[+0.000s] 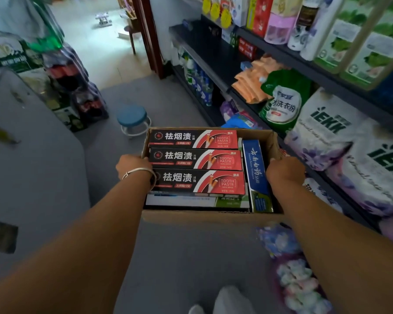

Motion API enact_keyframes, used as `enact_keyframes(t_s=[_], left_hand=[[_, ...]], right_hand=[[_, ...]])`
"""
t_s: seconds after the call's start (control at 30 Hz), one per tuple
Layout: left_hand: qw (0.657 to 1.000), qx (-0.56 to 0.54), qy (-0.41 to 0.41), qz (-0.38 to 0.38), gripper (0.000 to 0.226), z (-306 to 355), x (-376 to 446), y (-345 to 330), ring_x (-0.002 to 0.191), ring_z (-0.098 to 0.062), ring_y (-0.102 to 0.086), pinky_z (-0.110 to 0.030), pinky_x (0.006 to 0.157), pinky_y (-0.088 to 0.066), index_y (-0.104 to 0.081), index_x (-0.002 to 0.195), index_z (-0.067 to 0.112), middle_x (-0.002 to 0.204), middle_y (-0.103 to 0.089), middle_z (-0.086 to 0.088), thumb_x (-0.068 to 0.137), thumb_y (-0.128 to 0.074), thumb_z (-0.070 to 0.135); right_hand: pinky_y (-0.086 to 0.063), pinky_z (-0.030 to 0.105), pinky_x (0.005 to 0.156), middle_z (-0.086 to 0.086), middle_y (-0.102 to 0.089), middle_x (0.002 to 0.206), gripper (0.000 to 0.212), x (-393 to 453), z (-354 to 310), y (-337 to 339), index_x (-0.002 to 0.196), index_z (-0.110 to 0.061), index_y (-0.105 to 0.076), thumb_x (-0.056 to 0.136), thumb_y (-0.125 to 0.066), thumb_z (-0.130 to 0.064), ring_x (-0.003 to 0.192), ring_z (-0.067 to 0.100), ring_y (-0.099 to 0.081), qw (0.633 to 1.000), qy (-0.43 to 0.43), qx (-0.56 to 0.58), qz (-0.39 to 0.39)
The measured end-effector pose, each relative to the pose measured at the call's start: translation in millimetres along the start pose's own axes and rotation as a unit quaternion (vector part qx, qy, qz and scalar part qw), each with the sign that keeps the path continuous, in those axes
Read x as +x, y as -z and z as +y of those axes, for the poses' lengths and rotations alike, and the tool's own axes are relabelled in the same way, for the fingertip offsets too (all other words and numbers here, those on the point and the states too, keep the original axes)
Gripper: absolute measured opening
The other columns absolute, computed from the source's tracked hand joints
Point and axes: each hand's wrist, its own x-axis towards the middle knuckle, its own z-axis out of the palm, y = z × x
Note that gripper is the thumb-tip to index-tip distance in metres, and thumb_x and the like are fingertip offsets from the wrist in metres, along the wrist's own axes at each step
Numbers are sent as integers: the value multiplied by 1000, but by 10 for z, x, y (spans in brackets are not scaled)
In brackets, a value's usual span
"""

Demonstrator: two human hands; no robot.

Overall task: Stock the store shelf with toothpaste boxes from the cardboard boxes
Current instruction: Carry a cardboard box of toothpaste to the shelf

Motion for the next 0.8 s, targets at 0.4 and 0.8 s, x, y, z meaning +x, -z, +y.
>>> enact_keyframes(t_s=[0.4,0.8], left_hand=[[1000,2,9,4,29,1008,1807,-607,100,-35,-62,-33,74,-43,-65,113,1,112,-65,-20,88,-62,16],[998,41,-29,-41,24,1879,3887,-1110,99,-33,-63,-31,76,-45,-69,107,2,106,-67,-20,88,-61,15]], right_hand=[[-45,39,90,23,-54,128,40,1193,-1583,-835,125,6,-53,97,-49,-24,116,37,-52,1000,-7,22,2],[-43,41,95,23,-50,133,43,2002,-3193,-1829,127,6,-51,97,-49,-24,120,38,-49,997,-77,20,17]])
